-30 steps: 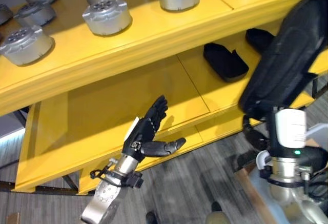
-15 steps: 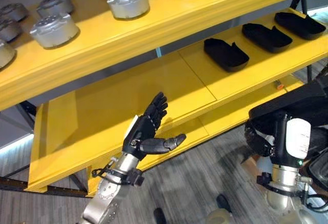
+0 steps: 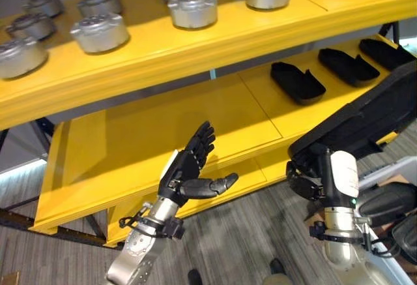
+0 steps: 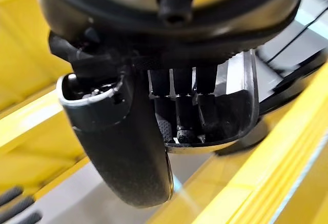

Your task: Move parts from the plastic box to the shelf.

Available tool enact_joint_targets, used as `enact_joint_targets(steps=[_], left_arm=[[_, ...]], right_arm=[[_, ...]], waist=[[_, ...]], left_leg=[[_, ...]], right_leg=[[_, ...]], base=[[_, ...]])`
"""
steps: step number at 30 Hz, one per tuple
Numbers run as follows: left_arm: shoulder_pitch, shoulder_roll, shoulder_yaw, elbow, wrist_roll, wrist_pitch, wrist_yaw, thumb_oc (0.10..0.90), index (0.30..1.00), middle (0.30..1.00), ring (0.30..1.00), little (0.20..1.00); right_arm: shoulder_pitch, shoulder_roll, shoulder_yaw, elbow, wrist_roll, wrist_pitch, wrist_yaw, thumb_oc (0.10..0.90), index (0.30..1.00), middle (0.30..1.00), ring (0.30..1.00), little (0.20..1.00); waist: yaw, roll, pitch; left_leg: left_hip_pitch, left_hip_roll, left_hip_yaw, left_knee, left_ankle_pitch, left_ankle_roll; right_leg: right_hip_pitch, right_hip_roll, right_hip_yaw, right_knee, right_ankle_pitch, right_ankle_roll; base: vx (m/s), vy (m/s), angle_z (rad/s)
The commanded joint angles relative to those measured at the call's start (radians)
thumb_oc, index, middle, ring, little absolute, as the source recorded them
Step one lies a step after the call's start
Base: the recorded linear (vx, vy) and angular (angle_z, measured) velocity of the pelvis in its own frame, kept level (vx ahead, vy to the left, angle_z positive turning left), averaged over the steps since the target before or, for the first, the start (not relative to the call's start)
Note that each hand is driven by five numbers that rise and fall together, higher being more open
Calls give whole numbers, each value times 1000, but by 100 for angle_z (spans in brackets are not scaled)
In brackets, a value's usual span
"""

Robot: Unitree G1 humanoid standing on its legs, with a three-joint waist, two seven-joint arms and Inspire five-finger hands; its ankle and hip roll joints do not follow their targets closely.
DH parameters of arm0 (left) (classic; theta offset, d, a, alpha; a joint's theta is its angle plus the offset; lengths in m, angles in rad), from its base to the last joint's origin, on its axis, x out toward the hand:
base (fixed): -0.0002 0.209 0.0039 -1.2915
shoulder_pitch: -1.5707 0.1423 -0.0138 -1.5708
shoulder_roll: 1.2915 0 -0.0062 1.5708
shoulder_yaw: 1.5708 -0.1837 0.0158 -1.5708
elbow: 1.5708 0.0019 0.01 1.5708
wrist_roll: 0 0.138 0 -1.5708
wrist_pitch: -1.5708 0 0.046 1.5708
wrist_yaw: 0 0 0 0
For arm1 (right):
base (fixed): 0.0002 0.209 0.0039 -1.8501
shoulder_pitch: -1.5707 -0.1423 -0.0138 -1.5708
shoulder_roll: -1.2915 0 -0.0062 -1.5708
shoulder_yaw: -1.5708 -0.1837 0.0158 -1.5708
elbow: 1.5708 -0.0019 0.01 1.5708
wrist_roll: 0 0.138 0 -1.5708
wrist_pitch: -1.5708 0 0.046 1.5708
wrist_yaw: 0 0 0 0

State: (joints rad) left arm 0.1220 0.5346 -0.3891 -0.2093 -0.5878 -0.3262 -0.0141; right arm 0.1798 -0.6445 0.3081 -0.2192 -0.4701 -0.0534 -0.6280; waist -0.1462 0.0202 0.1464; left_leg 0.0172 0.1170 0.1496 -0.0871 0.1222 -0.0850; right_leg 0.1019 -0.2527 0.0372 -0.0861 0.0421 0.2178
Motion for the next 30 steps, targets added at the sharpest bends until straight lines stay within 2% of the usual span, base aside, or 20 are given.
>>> enact_joint_targets(steps=[1, 9, 12, 13, 16, 18, 19, 21, 25, 30], left_arm=[[-44, 18, 79, -70, -48, -85, -44, 900, 1000, 1000, 1000, 1000], [-18, 21, 99, -68, -61, -74, -61, 900, 1000, 1000, 1000, 1000], [0, 24, 112, -65, -80, -67, -79, 900, 1000, 1000, 1000, 1000], [8, 27, 120, -61, -86, -67, -91, 900, 1000, 1000, 1000, 1000], [12, 29, 127, -56, -94, -59, -100, 900, 1000, 1000, 1000, 1000], [12, 29, 129, -56, -95, -58, -100, 900, 1000, 1000, 1000, 1000], [9, 32, 127, -55, -95, -53, -102, 900, 1000, 1000, 1000, 1000], [8, 31, 125, -55, -93, -51, -100, 900, 1000, 1000, 1000, 1000], [10, 19, 127, -47, -88, -47, -105, 900, 1000, 1000, 1000, 1000], [0, 2, 134, -22, -97, -37, -136, 900, 1000, 1000, 1000, 1000]], right_arm=[[-157, -53, 12, -56, -58, -98, 26, 400, 300, 300, 300, 300], [-199, -94, 45, -52, -47, -144, 109, 400, 300, 300, 300, 300], [-225, -123, 62, -50, -42, -186, 210, 400, 300, 300, 300, 300], [-245, -147, 79, -50, -53, -204, 279, 400, 300, 300, 300, 300], [-282, -183, 110, -45, -33, -217, 373, 400, 300, 300, 300, 300], [-289, -188, 116, -45, -21, -217, 387, 400, 300, 300, 300, 300], [-317, -217, 141, -41, 25, -214, 445, 400, 300, 300, 300, 300], [-338, -226, 156, -29, 55, -209, 462, 400, 300, 300, 300, 300], [-363, -210, 172, 23, 68, -194, 501, 400, 300, 300, 300, 300], [-425, -194, 235, 138, 56, -182, 621, 400, 300, 300, 300, 300]], waist=[[32, -10, -54], [71, -27, -61], [95, -36, -64], [110, -42, -67], [130, -51, -69], [131, -53, -69], [149, -63, -70], [161, -70, -69], [179, -81, -64], [209, -94, -59]], left_leg=[[80, -32, 16, 0, -123, 63], [78, -28, -5, 0, -116, 63], [76, -28, -18, 0, -113, 63], [76, -28, -26, 0, -111, 63], [77, -29, -32, 0, -108, 63], [77, -30, -33, 0, -107, 64], [75, -33, -41, 0, -104, 66], [73, -37, -46, 0, -103, 69], [73, -46, -54, 0, -103, 77], [73, -63, -60, 0, -102, 89]], right_leg=[[-47, 74, -54, -1, 55, -69], [-29, 73, -96, 0, 47, -73], [-20, 68, -119, 0, 46, -71], [-14, 66, -132, -1, 45, -69], [-6, 63, -148, -1, 46, -67], [-5, 63, -151, -1, 46, -67], [0, 61, -162, -1, 49, -66], [4, 58, -172, 1, 50, -64], [12, 52, -189, 9, 50, -61], [15, 37, -209, 28, 50, -54]], base=[[54, -28, 10], [35, -3, 12], [49, 23, 17], [61, 35, 16], [50, 39, 9], [42, 45, 14], [57, 75, 10], [58, 94, 11], [48, 105, 22], [42, 138, 14]])
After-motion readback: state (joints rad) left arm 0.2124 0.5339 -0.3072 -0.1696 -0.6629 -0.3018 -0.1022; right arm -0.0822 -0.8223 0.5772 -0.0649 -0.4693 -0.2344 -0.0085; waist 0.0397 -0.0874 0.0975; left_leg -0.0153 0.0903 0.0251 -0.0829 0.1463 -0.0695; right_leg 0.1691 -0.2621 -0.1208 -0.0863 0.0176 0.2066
